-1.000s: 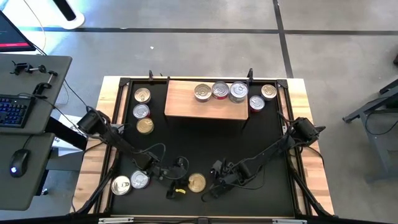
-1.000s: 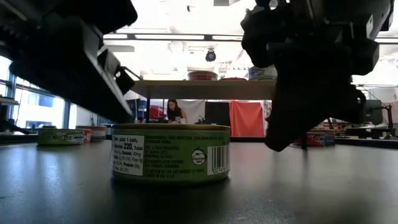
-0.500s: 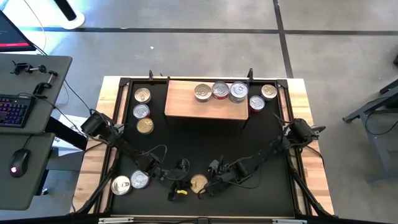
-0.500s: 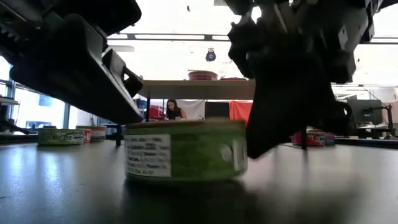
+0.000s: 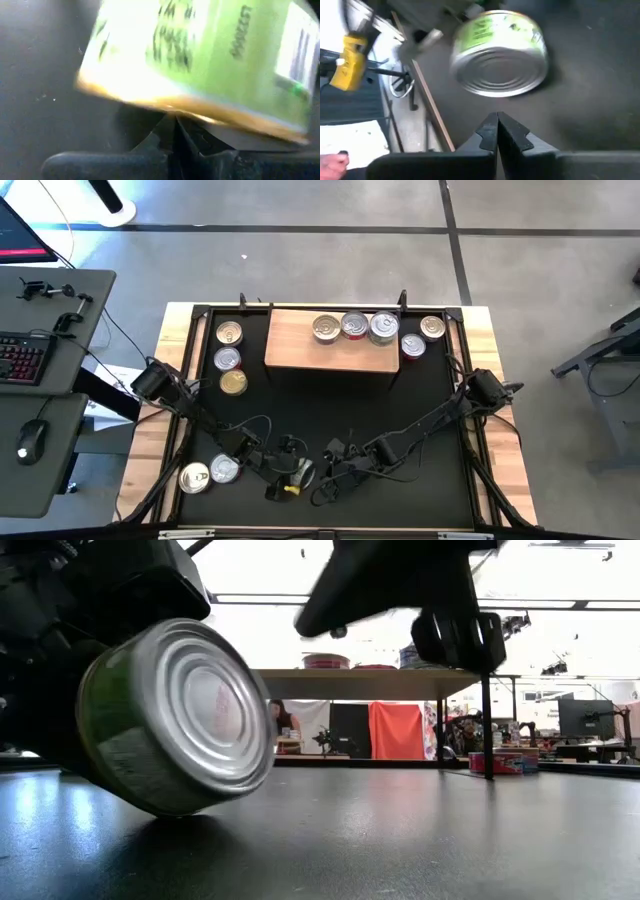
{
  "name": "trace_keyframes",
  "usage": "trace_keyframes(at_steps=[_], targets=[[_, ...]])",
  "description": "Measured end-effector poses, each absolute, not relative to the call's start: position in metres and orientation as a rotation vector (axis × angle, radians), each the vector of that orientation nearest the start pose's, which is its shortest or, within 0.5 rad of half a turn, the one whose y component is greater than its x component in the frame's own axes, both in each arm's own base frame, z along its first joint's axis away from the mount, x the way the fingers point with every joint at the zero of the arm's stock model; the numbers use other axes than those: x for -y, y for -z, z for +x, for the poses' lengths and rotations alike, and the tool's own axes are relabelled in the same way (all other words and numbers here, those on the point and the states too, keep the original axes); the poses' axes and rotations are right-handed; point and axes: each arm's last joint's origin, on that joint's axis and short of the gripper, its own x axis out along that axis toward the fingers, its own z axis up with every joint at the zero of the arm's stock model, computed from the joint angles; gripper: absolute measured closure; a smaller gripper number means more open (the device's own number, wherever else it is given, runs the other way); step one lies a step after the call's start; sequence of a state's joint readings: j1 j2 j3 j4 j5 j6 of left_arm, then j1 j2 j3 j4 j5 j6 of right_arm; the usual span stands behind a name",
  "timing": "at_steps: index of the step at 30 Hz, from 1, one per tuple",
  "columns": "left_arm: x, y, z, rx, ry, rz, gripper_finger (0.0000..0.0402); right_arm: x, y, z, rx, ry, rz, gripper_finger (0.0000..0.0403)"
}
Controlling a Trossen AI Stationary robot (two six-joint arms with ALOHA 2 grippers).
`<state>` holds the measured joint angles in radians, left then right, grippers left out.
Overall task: Stack canned seafood by type on shelf
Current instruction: Put the green tuna can on the shelf
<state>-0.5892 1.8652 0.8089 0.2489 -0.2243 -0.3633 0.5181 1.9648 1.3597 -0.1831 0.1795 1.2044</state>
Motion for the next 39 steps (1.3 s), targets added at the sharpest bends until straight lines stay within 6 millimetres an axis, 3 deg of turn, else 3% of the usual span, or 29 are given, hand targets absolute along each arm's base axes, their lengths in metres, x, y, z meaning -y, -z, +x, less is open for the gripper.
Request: trace_keyframes(at_steps=[9,16,19,22,28,32,36,39], targets=[[0.173,-0.119,0.263,-0.960,0.157,-0.046,0.0402,-0.203,-0.226,0.380,-0.859,0.091,0.672,0.0403],[0.168,-0.140,0.244,-0.991,0.044,-0.018,0.0402,-0.189,-0.258,0.392,-0.862,0.055,0.557,0.0397],[0.170,-0.148,0.237,-0.966,0.006,-0.038,0.0402,-0.179,-0.263,0.396,-0.878,0.022,0.516,0.0365],[0.176,-0.154,0.232,-0.926,-0.015,-0.076,0.0402,-0.174,-0.263,0.396,-0.916,-0.004,0.456,0.0305],[0.189,-0.157,0.223,-0.863,-0.072,-0.158,0.0402,-0.171,-0.254,0.389,-1.019,-0.010,0.325,0.0162],[0.196,-0.162,0.225,-0.767,-0.084,-0.210,0.0402,-0.168,-0.240,0.386,-1.050,0.019,0.265,0.0118],[0.197,-0.170,0.237,-0.654,-0.035,-0.175,0.0402,-0.159,-0.208,0.379,-1.104,0.080,0.276,0.0146],[0.190,-0.174,0.247,-0.605,-0.022,-0.129,0.0402,-0.152,-0.178,0.367,-1.161,0.142,0.304,0.0237]])
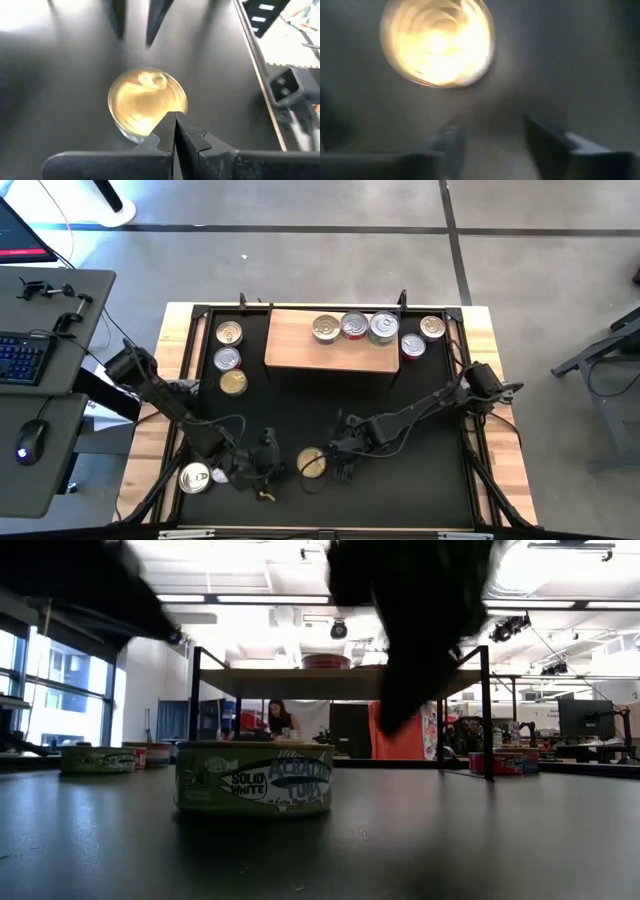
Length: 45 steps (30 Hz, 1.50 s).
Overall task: Stack canned seafood by type on shelf
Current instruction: Put the green tuna can on the shelf
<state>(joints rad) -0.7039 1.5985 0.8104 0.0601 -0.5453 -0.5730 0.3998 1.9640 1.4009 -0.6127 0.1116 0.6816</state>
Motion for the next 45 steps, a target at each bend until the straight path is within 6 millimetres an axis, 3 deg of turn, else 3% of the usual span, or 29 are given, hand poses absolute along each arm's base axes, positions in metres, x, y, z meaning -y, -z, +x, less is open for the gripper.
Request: trace_keyframes(at_steps=[2,4,9,17,25,39,45], targets=[[0.183,-0.175,0.253,-0.601,-0.034,-0.104,0.0402,-0.148,-0.159,0.359,-1.176,0.179,0.355,0.0328],[0.175,-0.173,0.260,-0.613,-0.049,-0.085,0.0401,-0.146,-0.142,0.355,-1.151,0.205,0.430,0.0381],[0.161,-0.160,0.274,-0.667,-0.033,-0.085,0.0401,-0.151,-0.131,0.358,-0.962,0.218,0.648,0.0395],[0.164,-0.126,0.286,-0.749,0.050,-0.087,0.0402,-0.154,-0.133,0.359,-0.908,0.246,0.676,0.0401],[0.171,-0.119,0.286,-0.749,0.058,-0.094,0.0402,-0.156,-0.136,0.362,-0.872,0.242,0.746,0.0402],[0.169,-0.113,0.281,-0.808,0.063,0.000,0.0401,-0.169,-0.187,0.387,-0.825,0.146,0.707,0.0403],[0.170,-0.109,0.276,-0.847,0.069,0.041,0.0401,-0.172,-0.199,0.392,-0.803,0.126,0.679,0.0403]])
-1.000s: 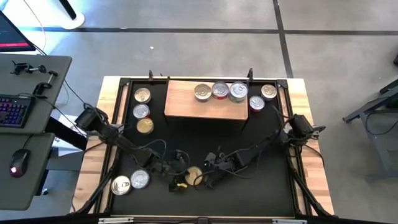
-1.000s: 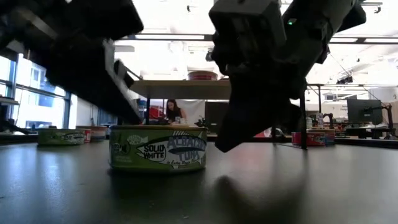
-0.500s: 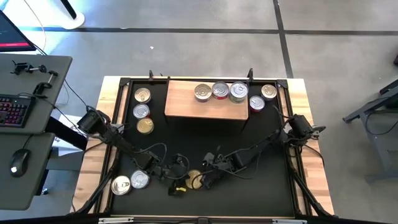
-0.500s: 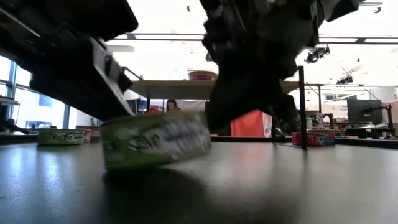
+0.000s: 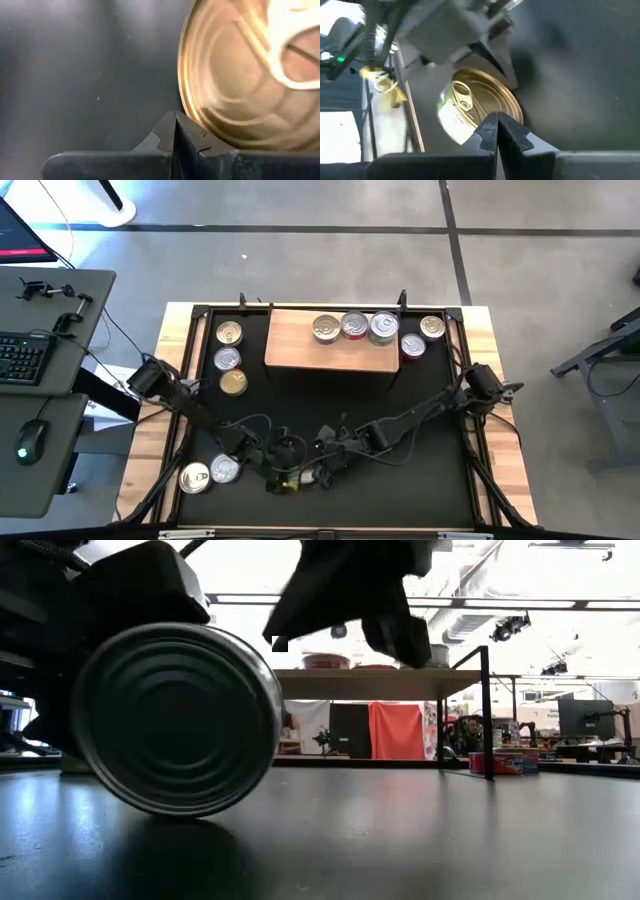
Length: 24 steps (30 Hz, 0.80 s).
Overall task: Stack canned seafood by type on shelf
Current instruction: Put the green tuna can on the shelf
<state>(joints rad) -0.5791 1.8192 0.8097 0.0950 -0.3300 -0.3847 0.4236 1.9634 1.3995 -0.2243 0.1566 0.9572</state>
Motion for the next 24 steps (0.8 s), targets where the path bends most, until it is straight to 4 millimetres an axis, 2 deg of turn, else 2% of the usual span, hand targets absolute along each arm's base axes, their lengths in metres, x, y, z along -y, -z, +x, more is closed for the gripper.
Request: trace_keyframes(at_steps=[6,11,15,18,20,24], targets=[[0.166,-0.114,0.266,-0.931,0.055,0.079,0.0401,-0.174,-0.215,0.396,-0.820,0.085,0.572,0.0403],[0.155,-0.131,0.249,-1.019,-0.002,0.130,0.0401,-0.176,-0.241,0.400,-0.827,0.025,0.446,0.0403],[0.155,-0.150,0.238,-0.993,-0.033,0.059,0.0401,-0.179,-0.250,0.401,-0.860,-0.059,0.472,0.0403],[0.169,-0.162,0.234,-0.897,0.001,-0.004,0.0401,-0.189,-0.235,0.395,-0.955,-0.162,0.495,0.0403],[0.182,-0.167,0.234,-0.814,0.044,-0.036,0.0401,-0.197,-0.214,0.387,-1.044,-0.179,0.503,0.0403],[0.201,-0.160,0.237,-0.725,0.086,-0.042,0.0401,-0.210,-0.175,0.373,-1.157,-0.127,0.527,0.0403]])
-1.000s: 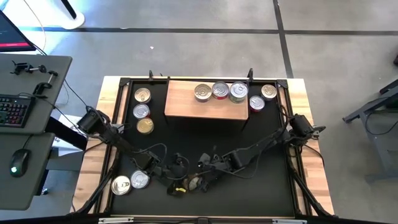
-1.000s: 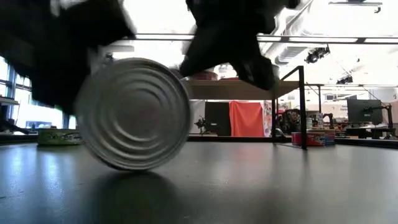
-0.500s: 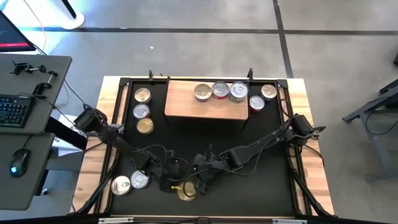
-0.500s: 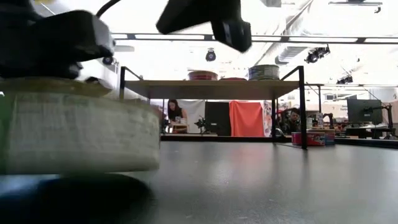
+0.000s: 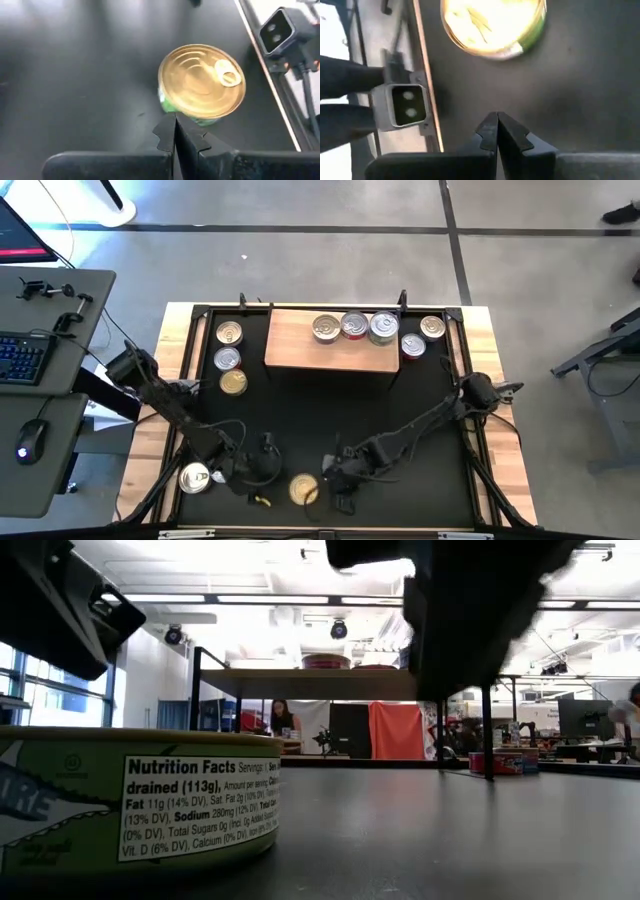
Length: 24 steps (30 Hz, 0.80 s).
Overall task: Stack canned seafood by type on shelf
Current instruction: Put the green tuna can on the shelf
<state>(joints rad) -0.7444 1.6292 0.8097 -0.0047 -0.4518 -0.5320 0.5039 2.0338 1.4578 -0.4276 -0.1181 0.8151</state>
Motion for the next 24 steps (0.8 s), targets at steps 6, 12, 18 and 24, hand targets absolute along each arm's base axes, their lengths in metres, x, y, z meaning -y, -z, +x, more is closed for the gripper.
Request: trace_keyframes(at_steps=[6,12,18,24], targets=[[0.216,-0.135,0.249,-0.682,0.140,-0.094,0.0401,-0.222,-0.151,0.377,-1.122,-0.130,0.604,0.0403],[0.219,-0.126,0.252,-0.700,0.137,-0.153,0.0402,-0.223,-0.144,0.384,-1.055,-0.086,0.640,0.0403],[0.219,-0.126,0.252,-0.713,0.173,-0.145,0.0402,-0.216,-0.130,0.390,-1.062,-0.014,0.659,0.0403],[0.221,-0.126,0.251,-0.713,0.207,-0.089,0.0402,-0.214,-0.125,0.394,-1.036,0.015,0.684,0.0403]])
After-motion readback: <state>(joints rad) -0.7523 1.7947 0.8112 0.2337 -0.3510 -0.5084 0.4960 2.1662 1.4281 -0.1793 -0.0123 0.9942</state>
